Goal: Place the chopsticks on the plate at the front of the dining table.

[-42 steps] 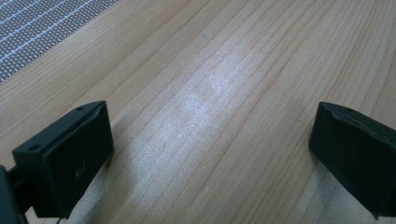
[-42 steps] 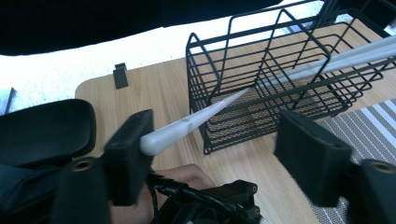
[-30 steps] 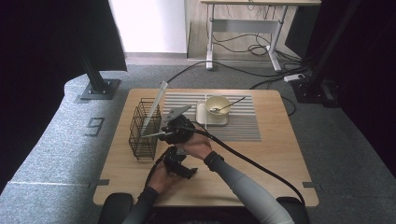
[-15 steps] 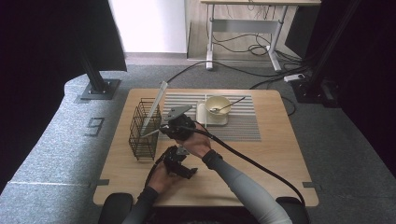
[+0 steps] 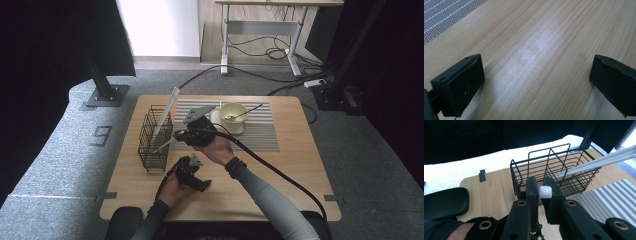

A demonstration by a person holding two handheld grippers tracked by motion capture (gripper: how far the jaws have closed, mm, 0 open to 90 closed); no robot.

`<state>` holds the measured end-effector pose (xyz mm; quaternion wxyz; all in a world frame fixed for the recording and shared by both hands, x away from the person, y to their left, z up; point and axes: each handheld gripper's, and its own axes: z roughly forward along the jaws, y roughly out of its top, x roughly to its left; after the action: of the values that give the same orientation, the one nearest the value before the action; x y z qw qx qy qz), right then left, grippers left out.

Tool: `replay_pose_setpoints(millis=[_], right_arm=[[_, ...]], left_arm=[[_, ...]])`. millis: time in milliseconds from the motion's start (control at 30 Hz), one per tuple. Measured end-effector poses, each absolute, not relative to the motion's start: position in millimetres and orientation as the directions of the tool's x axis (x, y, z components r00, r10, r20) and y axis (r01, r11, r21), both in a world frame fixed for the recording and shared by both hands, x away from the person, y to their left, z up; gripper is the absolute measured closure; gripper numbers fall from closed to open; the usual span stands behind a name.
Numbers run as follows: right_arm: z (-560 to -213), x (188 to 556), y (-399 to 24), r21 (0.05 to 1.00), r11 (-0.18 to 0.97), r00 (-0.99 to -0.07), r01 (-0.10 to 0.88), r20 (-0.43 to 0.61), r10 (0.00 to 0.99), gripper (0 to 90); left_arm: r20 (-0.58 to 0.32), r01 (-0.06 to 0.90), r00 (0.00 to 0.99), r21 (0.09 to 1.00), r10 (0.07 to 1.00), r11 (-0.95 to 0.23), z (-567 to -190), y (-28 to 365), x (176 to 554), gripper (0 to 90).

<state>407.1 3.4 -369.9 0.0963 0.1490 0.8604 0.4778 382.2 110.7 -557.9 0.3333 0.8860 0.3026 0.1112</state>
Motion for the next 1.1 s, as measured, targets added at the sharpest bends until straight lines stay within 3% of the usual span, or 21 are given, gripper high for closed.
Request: replay_pose_setpoints(millis=[1100], right_arm=[[-305.2, 402.5, -64.7, 0.880, 0.441, -0.914, 0.176, -0.020, 0.405, 82.6]], left_arm=[[-0.003, 0.448, 0.804, 0.662, 0.595, -0.601, -558.0, 111.3, 381.1, 0.0]])
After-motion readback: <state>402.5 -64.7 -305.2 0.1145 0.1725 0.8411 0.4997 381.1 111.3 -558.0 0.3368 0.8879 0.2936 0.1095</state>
